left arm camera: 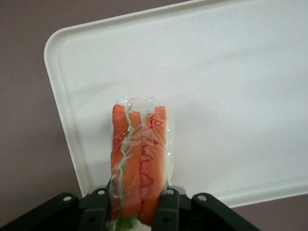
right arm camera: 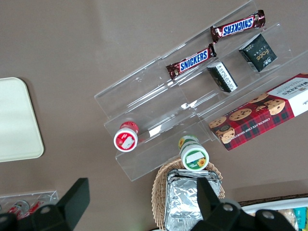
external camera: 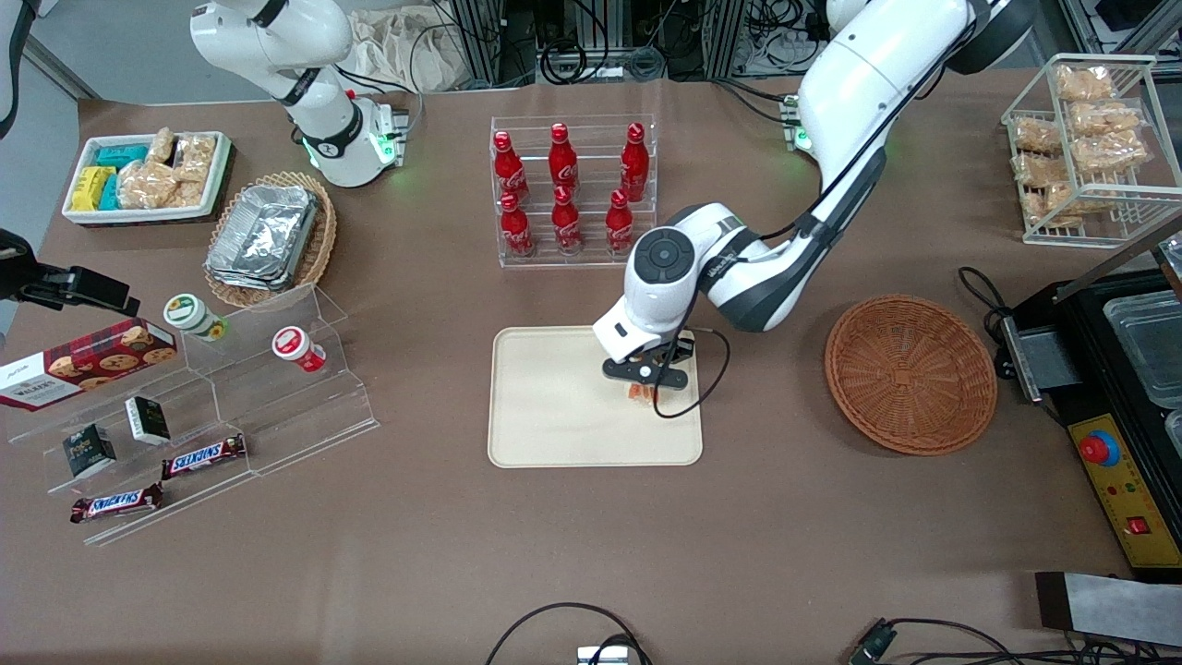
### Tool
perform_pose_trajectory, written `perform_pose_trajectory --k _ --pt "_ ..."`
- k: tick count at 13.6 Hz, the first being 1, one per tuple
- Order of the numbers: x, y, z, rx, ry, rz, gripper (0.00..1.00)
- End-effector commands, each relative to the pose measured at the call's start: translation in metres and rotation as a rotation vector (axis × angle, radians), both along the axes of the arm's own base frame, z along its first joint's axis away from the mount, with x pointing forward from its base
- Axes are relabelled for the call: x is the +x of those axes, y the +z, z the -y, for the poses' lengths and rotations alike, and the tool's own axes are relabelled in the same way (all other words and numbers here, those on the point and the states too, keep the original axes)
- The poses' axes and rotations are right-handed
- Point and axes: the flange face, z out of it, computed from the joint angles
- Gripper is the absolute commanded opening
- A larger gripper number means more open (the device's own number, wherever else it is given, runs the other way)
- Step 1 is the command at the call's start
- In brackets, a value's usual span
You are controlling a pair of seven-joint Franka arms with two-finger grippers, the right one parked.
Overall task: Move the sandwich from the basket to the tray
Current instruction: 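Carry the sandwich over the cream tray with the left gripper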
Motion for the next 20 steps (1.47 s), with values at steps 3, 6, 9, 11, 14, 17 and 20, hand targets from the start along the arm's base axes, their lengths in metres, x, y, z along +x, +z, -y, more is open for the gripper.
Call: perform_pose_trajectory --k 3,6,9,11,14,17,20 --pt "0.006 -0.018 0.003 0.028 0.012 0.001 0.33" --pt "0.002 -0.03 0.006 0.046 0.001 -0.001 0.33" --pt "0.002 -0.038 0.006 0.059 0.01 0.006 0.38" --pt "0.003 -0.039 0.004 0.068 0.014 0.017 0.47" --pt "0.006 -0.038 0.001 0.065 0.024 0.015 0.73" --pt "0.011 -0.032 -0.002 0.058 0.038 0.019 0.88" --pt "0.023 -0.023 -0.008 0.049 0.066 0.028 1.0"
